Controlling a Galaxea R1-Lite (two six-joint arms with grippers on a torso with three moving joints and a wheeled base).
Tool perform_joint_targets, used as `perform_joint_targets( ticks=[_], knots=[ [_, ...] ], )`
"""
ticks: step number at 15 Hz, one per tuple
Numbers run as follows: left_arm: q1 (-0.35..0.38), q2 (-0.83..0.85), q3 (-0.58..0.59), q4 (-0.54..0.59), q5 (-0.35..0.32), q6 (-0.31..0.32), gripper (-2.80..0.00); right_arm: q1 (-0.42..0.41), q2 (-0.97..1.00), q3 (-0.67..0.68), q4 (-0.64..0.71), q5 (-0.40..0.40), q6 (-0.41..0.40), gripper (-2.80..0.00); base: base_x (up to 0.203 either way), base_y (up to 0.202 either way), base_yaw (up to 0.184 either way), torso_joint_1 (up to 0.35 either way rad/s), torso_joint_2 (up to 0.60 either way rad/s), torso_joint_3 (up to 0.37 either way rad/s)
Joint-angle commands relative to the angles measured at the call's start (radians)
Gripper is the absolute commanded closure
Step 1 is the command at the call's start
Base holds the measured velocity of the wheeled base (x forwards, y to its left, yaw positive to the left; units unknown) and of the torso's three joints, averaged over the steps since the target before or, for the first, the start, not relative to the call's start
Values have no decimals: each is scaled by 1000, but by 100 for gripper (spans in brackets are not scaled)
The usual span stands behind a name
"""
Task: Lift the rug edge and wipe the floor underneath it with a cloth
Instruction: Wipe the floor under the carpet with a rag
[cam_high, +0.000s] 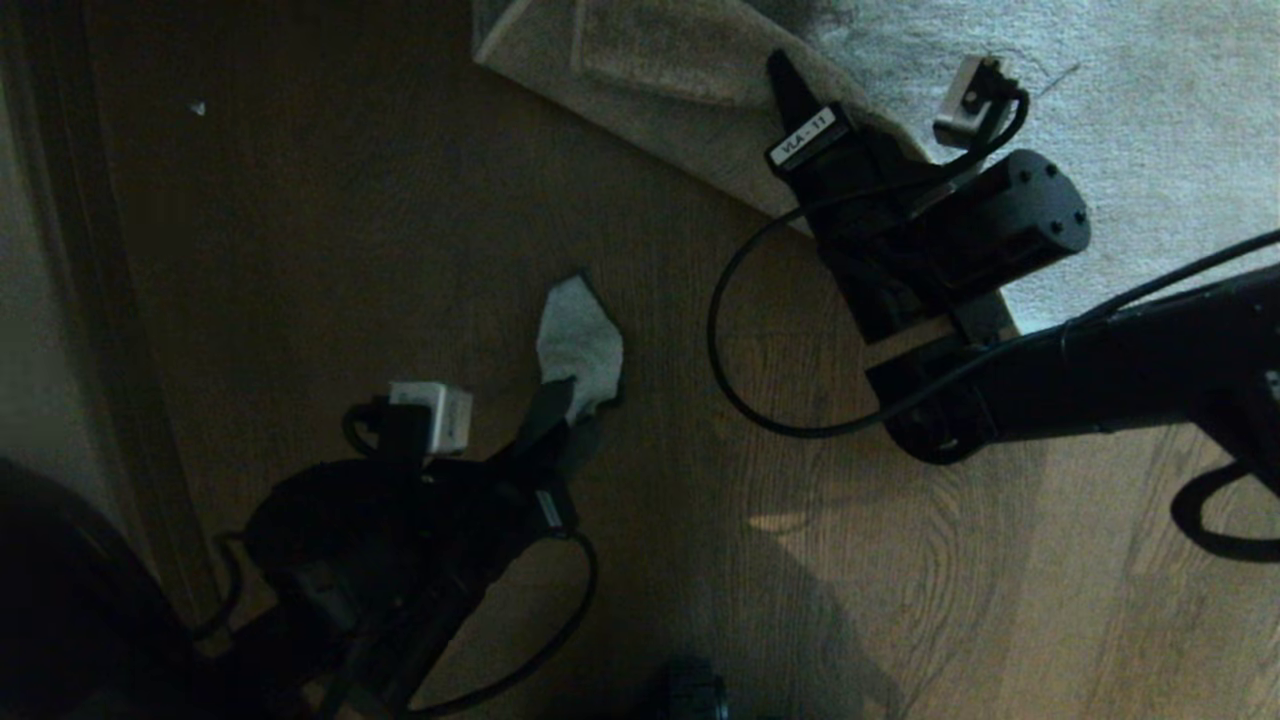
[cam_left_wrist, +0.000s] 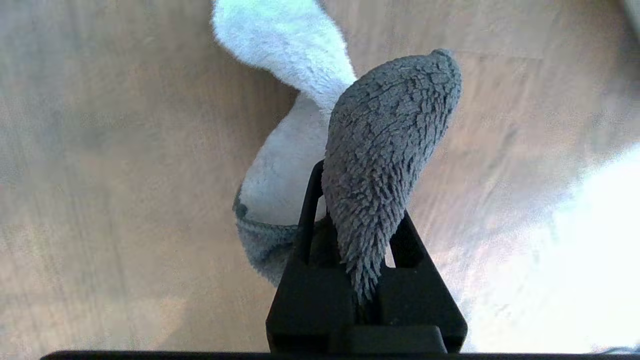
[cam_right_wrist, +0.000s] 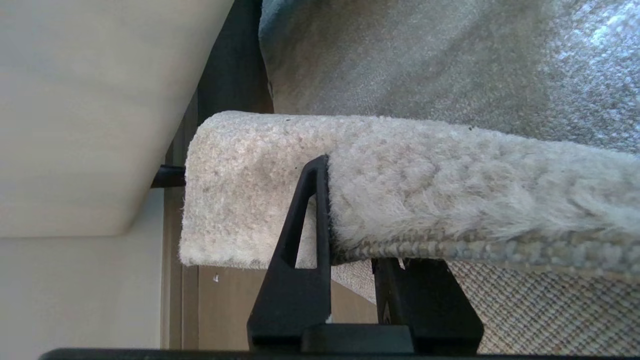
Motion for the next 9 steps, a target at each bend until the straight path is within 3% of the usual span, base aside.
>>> perform_joint_targets(
  ticks=[1,6,9],
  knots=[
    [-32,7,-24,-27,2,0,0,1,1,0,-16,-1,3,0,0,0,0,0,0,0],
    [-215,20,-29,-28,9,0,0,1,1,4,-30,-1,-7,0,0,0,0,0,0,0],
    [-282,54,-43,-29,8,0,0,1,1,4,-30,-2,-11,0,0,0,0,0,0,0]
  ],
)
